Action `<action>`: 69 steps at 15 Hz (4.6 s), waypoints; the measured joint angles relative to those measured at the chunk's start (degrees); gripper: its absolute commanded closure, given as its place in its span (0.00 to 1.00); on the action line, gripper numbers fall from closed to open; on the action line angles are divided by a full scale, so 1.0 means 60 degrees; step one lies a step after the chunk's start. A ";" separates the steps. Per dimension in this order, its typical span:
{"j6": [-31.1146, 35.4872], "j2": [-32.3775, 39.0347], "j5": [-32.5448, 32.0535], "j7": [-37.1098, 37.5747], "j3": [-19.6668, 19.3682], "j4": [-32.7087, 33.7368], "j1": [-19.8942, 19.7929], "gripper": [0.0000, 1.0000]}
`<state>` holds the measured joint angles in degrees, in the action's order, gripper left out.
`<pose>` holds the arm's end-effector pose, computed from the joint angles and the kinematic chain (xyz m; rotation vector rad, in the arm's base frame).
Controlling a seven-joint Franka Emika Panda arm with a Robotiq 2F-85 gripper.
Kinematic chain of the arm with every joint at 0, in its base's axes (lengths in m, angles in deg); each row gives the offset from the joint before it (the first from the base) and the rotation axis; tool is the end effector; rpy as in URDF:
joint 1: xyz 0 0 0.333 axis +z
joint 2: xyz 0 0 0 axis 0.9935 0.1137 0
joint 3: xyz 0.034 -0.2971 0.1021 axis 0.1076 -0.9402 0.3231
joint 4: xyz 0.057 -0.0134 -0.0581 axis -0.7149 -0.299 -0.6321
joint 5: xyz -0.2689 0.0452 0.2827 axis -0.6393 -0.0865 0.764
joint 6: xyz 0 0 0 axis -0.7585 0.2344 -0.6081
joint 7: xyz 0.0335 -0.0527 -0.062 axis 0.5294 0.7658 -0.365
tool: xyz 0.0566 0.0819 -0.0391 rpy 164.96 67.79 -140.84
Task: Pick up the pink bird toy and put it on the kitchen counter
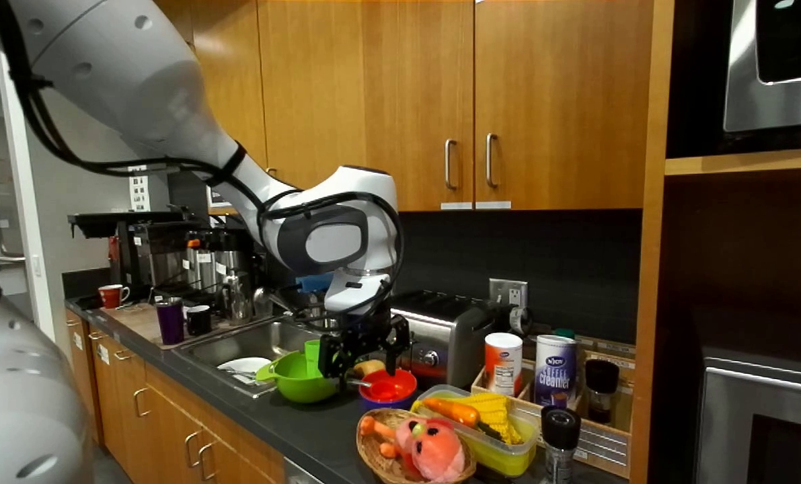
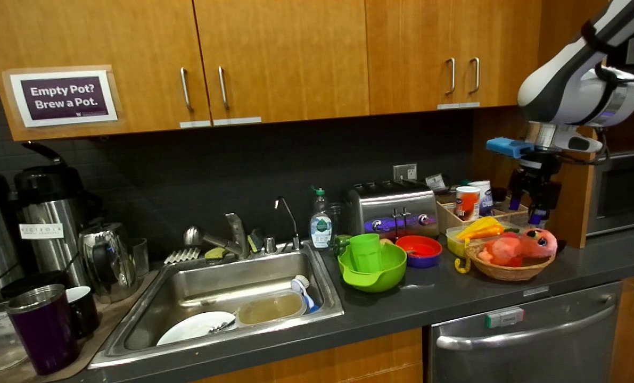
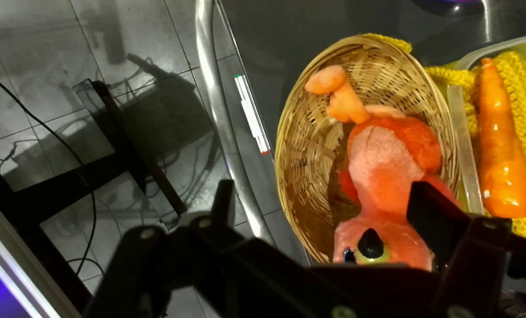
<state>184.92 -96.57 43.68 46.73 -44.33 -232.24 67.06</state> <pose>0.3595 -0.1201 0.3622 -1.4437 2.5601 0.0322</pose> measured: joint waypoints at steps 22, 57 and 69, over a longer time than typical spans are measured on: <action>0.0014 0.3788 0.2260 -0.1876 -0.1734 0.1934 0.0033 0.00; 0.0901 0.4633 0.0791 -0.1059 -0.1638 0.2453 0.0762 0.00; 0.1419 0.5179 0.0791 -0.0889 -0.1638 0.2462 0.0916 0.47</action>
<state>193.43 -65.50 48.43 41.39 -54.16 -217.46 72.56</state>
